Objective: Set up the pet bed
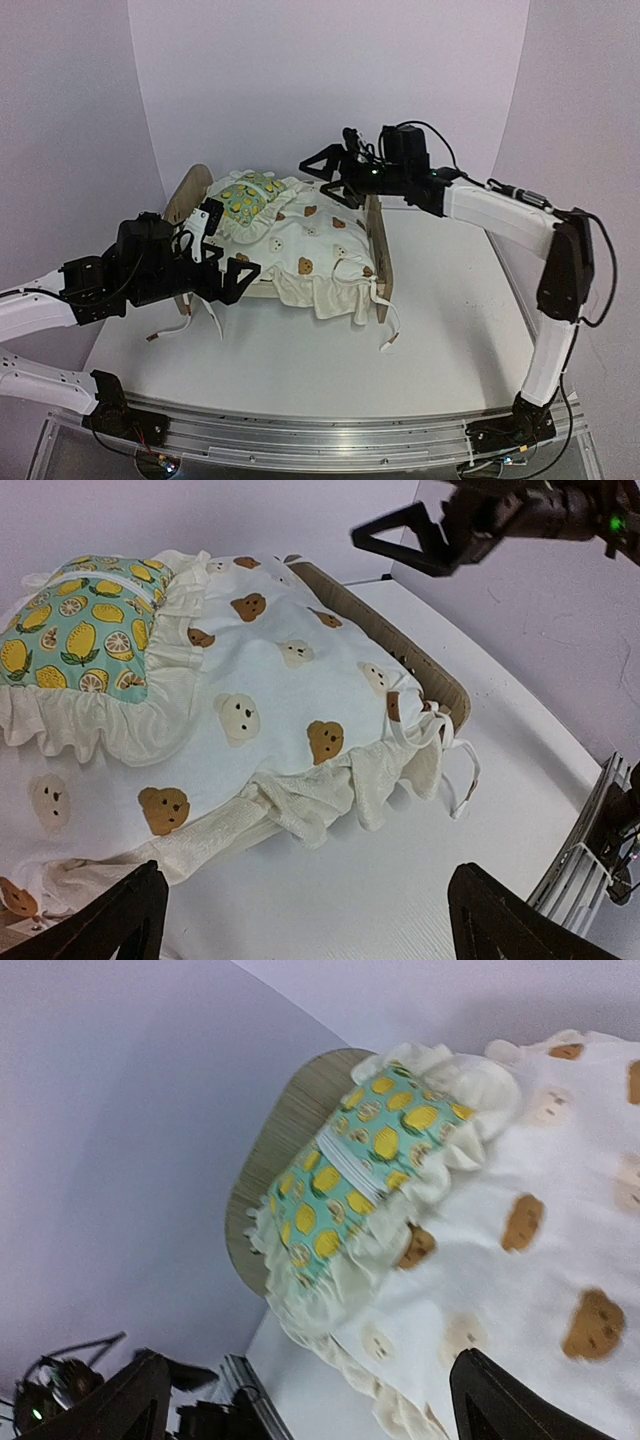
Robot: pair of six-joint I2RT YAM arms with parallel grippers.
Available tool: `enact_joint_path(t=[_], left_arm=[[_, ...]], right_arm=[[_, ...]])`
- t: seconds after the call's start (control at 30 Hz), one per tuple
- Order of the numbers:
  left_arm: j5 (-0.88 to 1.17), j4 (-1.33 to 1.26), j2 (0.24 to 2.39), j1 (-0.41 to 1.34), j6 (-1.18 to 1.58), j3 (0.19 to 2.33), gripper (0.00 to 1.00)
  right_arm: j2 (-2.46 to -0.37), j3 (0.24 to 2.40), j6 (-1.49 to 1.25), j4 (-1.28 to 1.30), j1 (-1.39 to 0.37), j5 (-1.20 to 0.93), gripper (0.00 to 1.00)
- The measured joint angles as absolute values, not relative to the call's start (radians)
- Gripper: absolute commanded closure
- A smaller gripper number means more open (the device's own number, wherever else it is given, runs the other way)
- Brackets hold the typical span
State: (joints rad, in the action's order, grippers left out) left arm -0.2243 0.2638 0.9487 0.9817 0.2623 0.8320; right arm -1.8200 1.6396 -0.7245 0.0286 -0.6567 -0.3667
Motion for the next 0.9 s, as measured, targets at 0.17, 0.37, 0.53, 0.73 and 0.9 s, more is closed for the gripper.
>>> enact_joint_path(t=[0.17, 0.37, 0.53, 0.73, 0.9], left_arm=[[-0.257, 0.312, 0.886, 0.982, 0.262, 0.85, 0.01], [-0.31, 0.363, 0.812, 0.982, 0.261, 0.869, 0.0], [-0.335, 0.392, 0.791, 0.981, 0.265, 0.869, 0.01], [-0.342, 0.397, 0.777, 0.981, 0.283, 0.867, 0.01], [-0.343, 0.402, 0.775, 0.981, 0.292, 0.849, 0.0]], right_arm=[[-1.5, 1.272, -0.62, 0.072, -0.657, -0.211, 0.02], [-1.106, 0.852, -0.559, 0.095, -0.657, -0.012, 0.02], [-0.942, 0.635, -0.546, 0.108, -0.657, 0.073, 0.02], [-0.919, 0.566, -0.542, 0.129, -0.657, 0.098, 0.02], [-0.919, 0.566, -0.543, 0.124, -0.657, 0.102, 0.02]])
